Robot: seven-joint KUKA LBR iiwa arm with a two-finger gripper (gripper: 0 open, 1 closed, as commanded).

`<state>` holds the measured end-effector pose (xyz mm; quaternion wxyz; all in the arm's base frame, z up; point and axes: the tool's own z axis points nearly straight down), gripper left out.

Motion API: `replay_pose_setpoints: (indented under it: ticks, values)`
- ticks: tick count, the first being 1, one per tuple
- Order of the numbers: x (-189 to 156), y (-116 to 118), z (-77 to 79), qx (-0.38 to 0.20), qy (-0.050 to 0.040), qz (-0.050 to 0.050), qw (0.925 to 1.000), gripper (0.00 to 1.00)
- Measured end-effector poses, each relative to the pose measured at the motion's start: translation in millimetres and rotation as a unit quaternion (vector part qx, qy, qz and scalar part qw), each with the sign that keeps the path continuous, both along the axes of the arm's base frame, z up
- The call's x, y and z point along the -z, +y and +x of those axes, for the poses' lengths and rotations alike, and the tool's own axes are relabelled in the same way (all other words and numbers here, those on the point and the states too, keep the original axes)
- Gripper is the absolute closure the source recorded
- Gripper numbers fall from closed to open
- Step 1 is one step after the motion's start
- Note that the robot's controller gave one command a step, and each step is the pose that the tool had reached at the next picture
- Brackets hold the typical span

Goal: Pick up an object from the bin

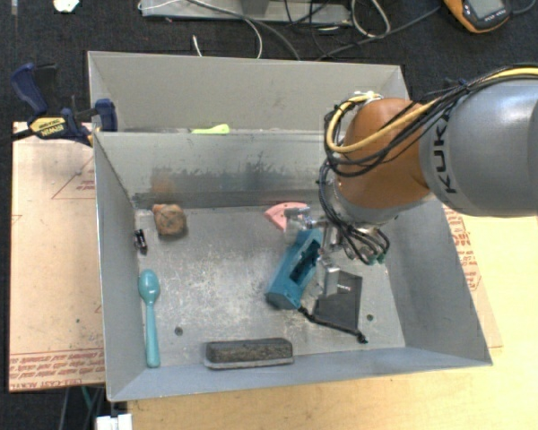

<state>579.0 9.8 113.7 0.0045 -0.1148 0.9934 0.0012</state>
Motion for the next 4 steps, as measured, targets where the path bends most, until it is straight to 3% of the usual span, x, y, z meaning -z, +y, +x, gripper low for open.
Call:
replay_pose_setpoints:
  ticks: [1, 2, 3, 4]
  values:
    - [21, -14, -11.3, -0.070, -0.0040, 0.000, 0.9976, 0.00]
    - [28, -14, -13.7, -0.015, -0.0027, 0.001, 0.9999, 0.00]
    - [32, 15, -63.2, -0.211, -0.0082, 0.000, 0.9775, 1.00]
    - [32, 15, -63.2, -0.211, -0.0083, 0.000, 0.9775, 1.00]
